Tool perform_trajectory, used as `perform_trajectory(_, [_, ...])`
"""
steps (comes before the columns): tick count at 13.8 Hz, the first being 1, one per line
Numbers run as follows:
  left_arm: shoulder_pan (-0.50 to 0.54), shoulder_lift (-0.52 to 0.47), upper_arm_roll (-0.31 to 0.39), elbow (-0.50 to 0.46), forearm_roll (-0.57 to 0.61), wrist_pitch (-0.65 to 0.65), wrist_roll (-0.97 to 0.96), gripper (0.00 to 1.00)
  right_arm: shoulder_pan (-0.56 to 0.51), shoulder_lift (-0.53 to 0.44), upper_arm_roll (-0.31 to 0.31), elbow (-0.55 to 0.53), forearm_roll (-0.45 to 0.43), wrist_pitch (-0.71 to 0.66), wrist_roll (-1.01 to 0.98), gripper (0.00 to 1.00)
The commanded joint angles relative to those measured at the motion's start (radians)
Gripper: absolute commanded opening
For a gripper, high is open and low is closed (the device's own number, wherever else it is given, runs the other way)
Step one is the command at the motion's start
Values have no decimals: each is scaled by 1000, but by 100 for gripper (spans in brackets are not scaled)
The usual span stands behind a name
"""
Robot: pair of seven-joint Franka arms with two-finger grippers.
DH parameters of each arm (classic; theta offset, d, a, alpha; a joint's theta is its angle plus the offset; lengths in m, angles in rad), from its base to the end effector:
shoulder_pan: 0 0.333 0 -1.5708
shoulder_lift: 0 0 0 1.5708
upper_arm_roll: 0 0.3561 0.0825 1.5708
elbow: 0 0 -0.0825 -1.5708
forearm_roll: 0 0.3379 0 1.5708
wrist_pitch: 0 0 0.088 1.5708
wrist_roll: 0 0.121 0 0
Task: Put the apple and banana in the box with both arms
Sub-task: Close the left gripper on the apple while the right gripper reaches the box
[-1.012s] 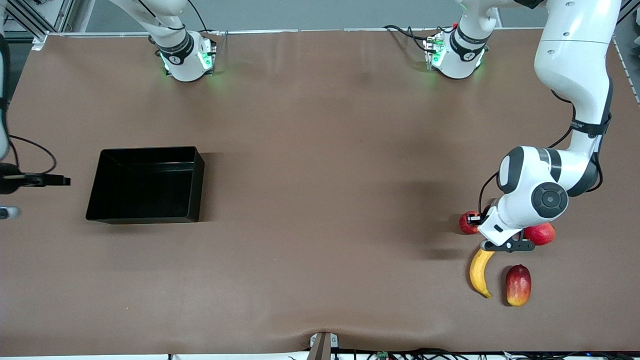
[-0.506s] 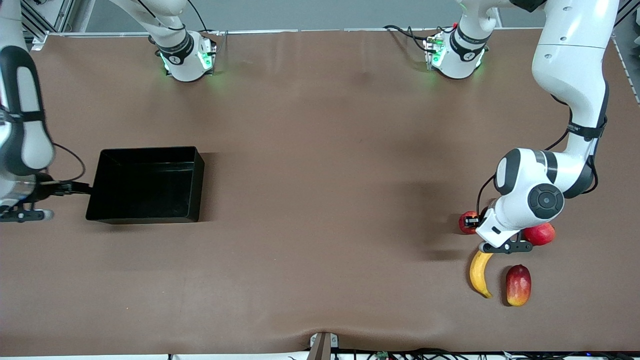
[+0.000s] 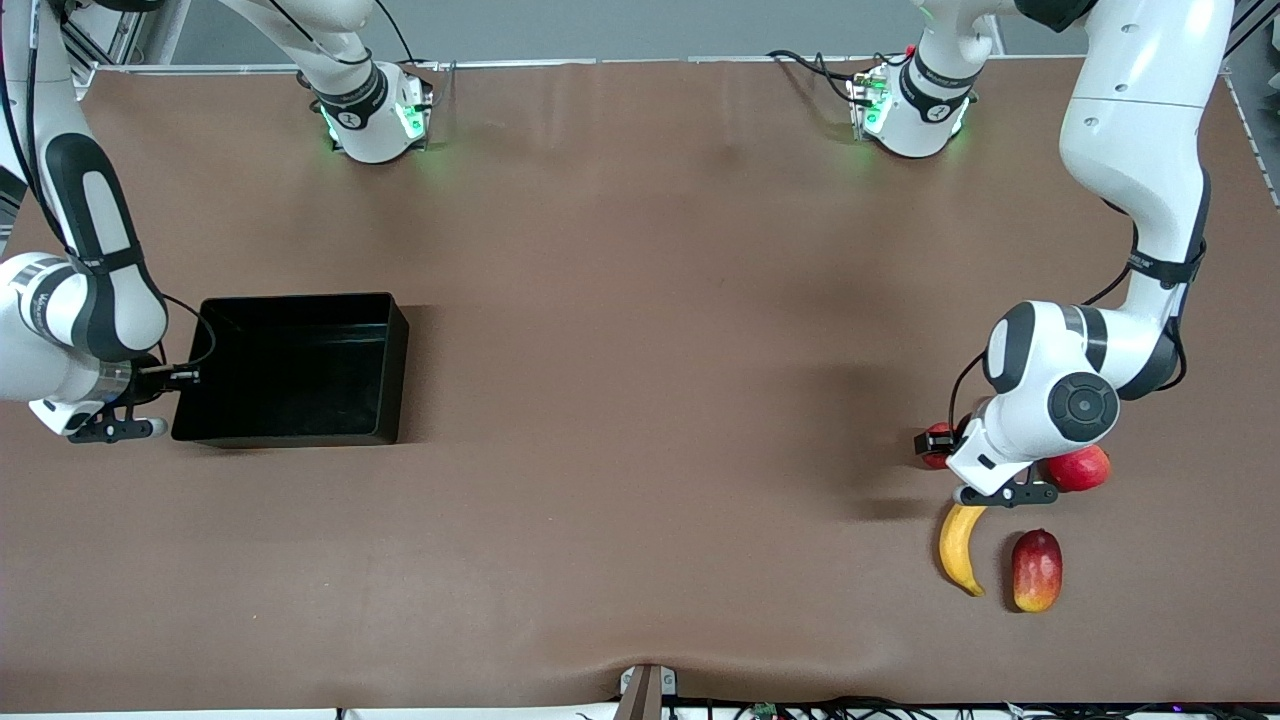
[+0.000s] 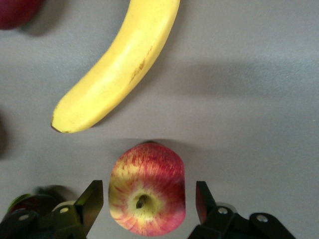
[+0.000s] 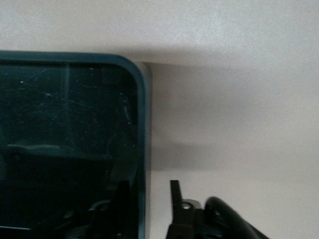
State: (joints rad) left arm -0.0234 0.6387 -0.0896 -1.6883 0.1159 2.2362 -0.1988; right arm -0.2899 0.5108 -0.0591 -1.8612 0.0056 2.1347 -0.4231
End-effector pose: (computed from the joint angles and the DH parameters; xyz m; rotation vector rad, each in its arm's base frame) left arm 0.6551 -0.0613 0.2707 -3.0919 -0.0394 0.1248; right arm 0.5627 -0.2013 0.2802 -3.0539 -0.1140 0.3508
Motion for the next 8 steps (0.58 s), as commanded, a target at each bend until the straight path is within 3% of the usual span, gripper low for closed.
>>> perform_trajectory(1, [3,35,-4,-2,8,54,-21,74,-8,-20,18,29,22,-67,-16,0])
perform_trajectory(2, [5,35,-4,-4,8,54,-21,43,-11,-20,21,54,40,-106,-17,0])
perform_trajectory(4, [5,26,-5,-4,8,51,-21,4,-6,-20,21,123,85,-215,-16,0])
perform_trajectory(8, [3,-4,-10,-2,8,42,-22,0,40,-20,19,290,151,-438,13,0])
